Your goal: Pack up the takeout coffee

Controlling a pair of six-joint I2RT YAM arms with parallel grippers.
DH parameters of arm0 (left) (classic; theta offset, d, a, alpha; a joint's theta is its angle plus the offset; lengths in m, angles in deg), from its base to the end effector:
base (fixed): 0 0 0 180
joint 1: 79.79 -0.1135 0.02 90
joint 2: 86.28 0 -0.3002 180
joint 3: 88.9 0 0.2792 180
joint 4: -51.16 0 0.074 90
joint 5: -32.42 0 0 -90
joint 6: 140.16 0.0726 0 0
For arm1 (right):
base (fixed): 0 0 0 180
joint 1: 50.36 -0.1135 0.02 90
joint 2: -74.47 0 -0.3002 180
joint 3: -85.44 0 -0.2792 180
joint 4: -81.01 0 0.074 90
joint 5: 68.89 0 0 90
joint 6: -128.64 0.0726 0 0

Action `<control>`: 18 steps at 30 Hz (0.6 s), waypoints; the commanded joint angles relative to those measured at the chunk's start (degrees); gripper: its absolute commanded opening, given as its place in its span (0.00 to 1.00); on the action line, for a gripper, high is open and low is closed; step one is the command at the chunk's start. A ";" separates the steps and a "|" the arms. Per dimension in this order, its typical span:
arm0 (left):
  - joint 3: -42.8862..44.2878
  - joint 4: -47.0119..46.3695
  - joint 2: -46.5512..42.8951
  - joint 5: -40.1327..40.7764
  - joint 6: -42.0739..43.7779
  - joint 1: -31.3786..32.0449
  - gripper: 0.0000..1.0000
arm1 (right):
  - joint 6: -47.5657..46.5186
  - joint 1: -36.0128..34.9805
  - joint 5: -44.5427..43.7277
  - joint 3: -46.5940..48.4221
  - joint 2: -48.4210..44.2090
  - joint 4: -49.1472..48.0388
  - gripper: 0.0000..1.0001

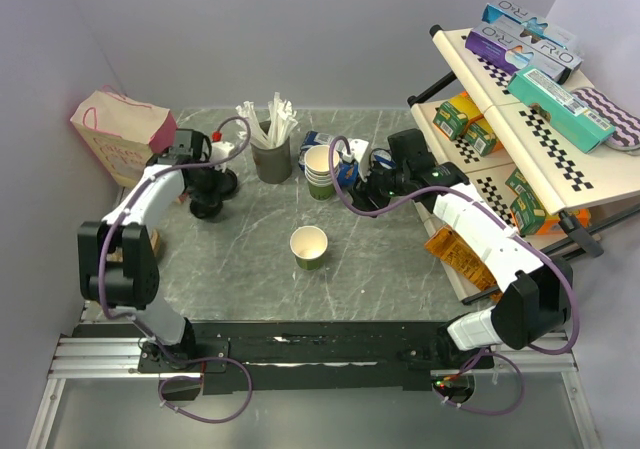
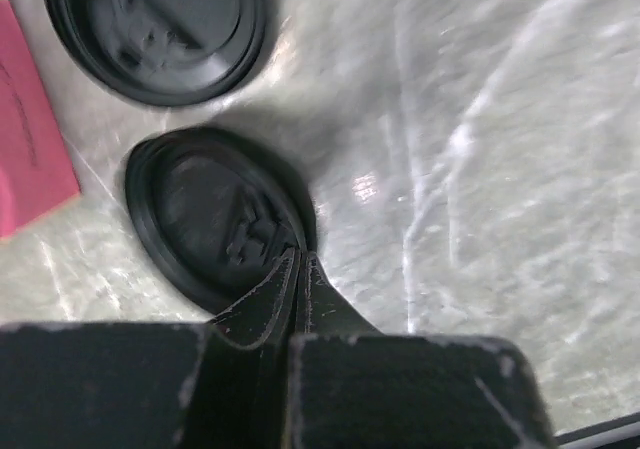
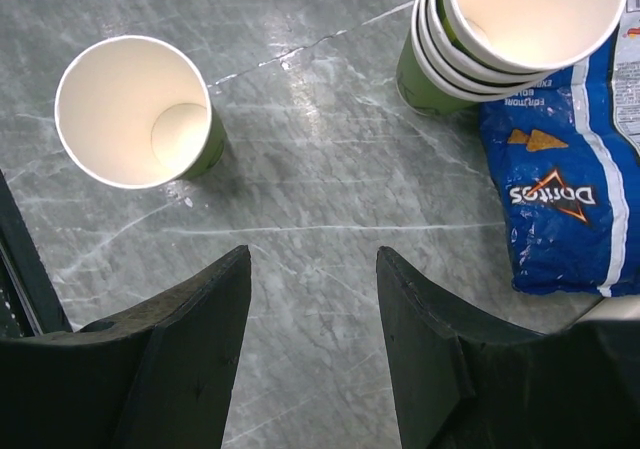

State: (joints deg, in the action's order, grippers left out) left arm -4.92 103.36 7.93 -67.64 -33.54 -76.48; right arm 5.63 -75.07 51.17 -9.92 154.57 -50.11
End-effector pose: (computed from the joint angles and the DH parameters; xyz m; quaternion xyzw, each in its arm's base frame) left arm 0.3828 -0.0348 0.2343 0.1880 0.9492 -0.0571 0.2456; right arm 0.2978 0.1771 0.3357 -0.5178 0.7310 0.2113 0.3910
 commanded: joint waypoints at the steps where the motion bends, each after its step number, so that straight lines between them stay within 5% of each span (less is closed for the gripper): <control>1: 3.57 -0.07 -3.26 4.34 1.74 0.64 0.01 | 0.67 -0.16 1.58 2.74 0.68 -1.57 0.60; 4: 5.50 1.08 -3.51 0.86 0.87 -0.49 0.01 | 0.76 -0.25 1.58 3.18 0.76 -1.40 0.60; 8: 5.07 0.56 -4.56 9.80 5.87 3.80 0.01 | 0.67 -0.52 1.66 3.54 0.68 -1.05 0.61; 14: 12.80 6.96 -4.03 -6.51 1.75 -0.76 0.01 | 0.76 -0.69 2.36 3.45 -0.20 -0.87 0.60; 18: 11.84 7.32 -8.95 -24.26 3.22 -2.61 0.01 | 0.14 -0.87 3.95 3.62 -1.69 -1.13 0.61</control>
State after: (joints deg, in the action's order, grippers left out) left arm 5.44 108.37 4.46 -73.72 -31.39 -77.68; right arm 5.80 -75.51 52.35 -8.96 154.59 -50.13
